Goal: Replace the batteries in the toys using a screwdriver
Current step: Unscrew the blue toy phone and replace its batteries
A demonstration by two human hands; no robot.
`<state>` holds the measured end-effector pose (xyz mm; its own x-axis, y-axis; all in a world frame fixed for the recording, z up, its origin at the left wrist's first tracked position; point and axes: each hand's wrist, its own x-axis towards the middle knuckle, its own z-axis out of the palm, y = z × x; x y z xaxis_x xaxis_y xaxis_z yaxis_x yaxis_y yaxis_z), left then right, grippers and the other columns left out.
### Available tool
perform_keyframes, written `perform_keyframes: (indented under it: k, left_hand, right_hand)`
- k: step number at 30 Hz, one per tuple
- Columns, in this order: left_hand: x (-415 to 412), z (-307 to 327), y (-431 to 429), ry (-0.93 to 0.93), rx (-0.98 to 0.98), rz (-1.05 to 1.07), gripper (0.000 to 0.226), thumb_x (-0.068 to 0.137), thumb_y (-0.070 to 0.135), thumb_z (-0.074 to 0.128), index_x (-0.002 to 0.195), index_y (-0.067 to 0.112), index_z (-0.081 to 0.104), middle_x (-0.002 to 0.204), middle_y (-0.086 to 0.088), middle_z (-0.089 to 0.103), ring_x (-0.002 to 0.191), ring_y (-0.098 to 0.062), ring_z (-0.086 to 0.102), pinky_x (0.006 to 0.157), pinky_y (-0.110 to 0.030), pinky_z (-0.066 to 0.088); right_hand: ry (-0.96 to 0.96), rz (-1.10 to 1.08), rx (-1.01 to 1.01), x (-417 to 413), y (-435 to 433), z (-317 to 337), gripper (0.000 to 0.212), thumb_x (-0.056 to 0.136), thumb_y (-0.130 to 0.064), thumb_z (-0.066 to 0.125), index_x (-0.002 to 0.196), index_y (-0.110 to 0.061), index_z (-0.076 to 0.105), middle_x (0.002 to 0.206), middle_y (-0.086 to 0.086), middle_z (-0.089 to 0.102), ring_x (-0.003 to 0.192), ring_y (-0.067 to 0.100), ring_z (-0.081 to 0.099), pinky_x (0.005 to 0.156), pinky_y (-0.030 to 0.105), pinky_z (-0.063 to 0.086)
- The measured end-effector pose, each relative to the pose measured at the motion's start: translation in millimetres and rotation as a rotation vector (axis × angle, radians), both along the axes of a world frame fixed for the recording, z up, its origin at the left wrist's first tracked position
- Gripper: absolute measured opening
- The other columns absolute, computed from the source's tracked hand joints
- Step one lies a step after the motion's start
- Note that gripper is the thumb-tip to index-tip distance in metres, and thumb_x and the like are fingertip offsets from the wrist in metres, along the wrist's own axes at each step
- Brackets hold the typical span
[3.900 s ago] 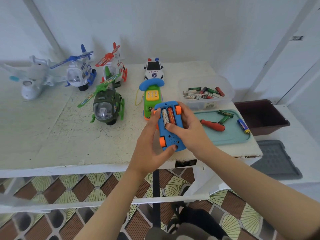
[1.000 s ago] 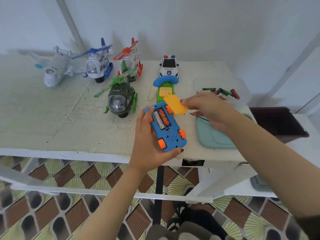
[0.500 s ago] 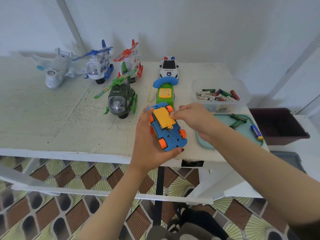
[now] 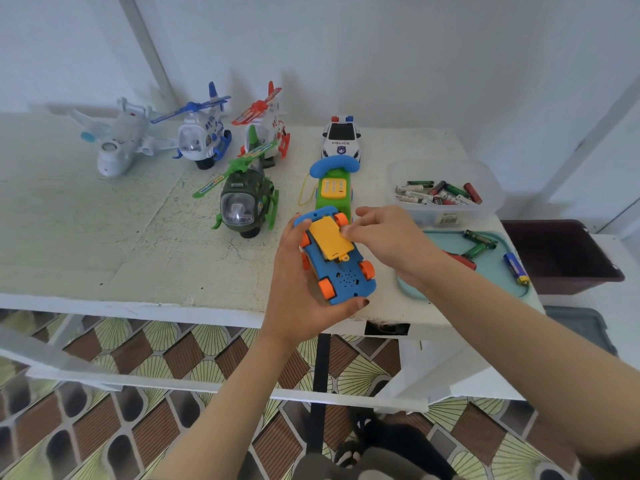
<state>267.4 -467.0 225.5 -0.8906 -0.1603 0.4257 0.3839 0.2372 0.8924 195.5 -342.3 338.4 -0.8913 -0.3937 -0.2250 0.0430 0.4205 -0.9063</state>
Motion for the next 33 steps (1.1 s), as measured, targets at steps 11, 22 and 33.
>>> perform_keyframes:
  k: [11, 22, 33]
  left_hand:
    - [-4.0, -8.4, -4.3, 0.021, -0.078, 0.066, 0.1, 0.065, 0.023, 0.089, 0.141, 0.002, 0.027, 0.146, -0.019, 0.028, 0.136, -0.04, 0.036, 0.1, -0.064, 0.042]
    - [-4.4, -10.6, -3.8, 0.104, -0.137, 0.097, 0.085, 0.065, 0.03, 0.088, 0.133, 0.018, 0.039, 0.148, -0.013, 0.026, 0.142, -0.042, 0.024, 0.101, -0.065, 0.04]
    - [-4.8, -9.7, -4.5, 0.104, -0.186, 0.132, 0.087, 0.063, 0.038, 0.087, 0.134, 0.024, 0.039, 0.147, -0.015, 0.027, 0.141, -0.038, 0.03, 0.1, -0.062, 0.043]
  right_hand:
    - [-0.007, -0.013, 0.029, -0.7, -3.4, -3.9, 0.021, 0.094, -0.013, 0.058, 0.102, 0.002, 0.07, 0.091, -0.009, 0.053, 0.081, 0.004, 0.047, 0.052, 0.006, 0.036]
    - [-0.008, -0.081, 0.073, -3.2, -7.9, -2.3, 0.035, 0.089, -0.01, 0.061, 0.114, 0.013, 0.06, 0.132, 0.02, 0.054, 0.12, 0.029, 0.052, 0.1, 0.044, 0.042]
    - [0.058, -0.166, 0.071, 4.4, -14.5, -12.0, 0.018, 0.087, -0.017, 0.062, 0.075, -0.008, 0.071, 0.088, -0.019, 0.053, 0.11, 0.022, 0.056, 0.102, 0.052, 0.038]
